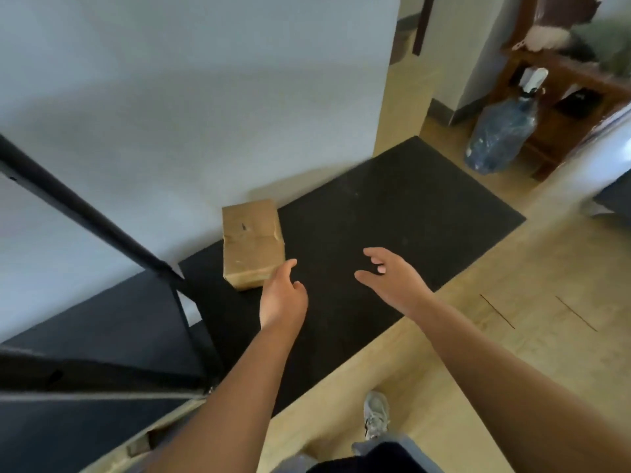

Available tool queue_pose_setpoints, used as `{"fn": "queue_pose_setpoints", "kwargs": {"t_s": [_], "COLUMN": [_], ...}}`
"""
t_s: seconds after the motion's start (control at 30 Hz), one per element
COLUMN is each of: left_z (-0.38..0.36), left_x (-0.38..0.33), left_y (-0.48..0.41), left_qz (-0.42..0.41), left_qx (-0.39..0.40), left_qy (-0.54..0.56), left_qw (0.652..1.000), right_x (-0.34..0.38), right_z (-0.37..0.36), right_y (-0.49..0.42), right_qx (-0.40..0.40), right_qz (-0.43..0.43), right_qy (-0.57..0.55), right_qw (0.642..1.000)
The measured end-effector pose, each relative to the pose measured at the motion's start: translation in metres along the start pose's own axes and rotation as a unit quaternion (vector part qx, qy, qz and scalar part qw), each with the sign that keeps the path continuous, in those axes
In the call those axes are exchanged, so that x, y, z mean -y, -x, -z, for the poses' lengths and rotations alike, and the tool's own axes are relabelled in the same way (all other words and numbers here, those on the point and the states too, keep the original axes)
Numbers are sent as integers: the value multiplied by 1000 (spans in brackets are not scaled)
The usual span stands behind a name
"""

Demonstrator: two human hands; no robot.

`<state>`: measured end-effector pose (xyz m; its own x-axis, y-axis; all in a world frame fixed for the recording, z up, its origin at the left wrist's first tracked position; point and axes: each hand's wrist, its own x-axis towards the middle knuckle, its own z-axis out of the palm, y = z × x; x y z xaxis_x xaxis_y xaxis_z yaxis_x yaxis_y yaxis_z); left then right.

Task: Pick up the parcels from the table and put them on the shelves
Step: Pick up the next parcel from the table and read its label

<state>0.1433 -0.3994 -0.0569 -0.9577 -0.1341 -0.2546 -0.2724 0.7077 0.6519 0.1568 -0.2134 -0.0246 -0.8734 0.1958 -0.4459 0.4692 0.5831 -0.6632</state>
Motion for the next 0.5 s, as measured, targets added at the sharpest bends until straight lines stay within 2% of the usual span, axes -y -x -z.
{"fn": "queue_pose_setpoints", "kwargs": {"t_s": [0.13, 0.3, 0.5], "left_z": [3, 15, 34], "left_x": [6, 32, 46], "left_y": [-16, -27, -67], "left_qz": [62, 160, 210], "left_qx": [-74, -183, -193], "left_qy": [25, 56, 125], "left_qw": [995, 968, 950], "right_x": [24, 57, 78], "right_z": [10, -23, -68], "right_y": [-51, -77, -88], "right_qx": [61, 133, 211], "right_qz": [42, 71, 49], "right_qy": [28, 53, 63], "right_qw": [997, 987, 974]}}
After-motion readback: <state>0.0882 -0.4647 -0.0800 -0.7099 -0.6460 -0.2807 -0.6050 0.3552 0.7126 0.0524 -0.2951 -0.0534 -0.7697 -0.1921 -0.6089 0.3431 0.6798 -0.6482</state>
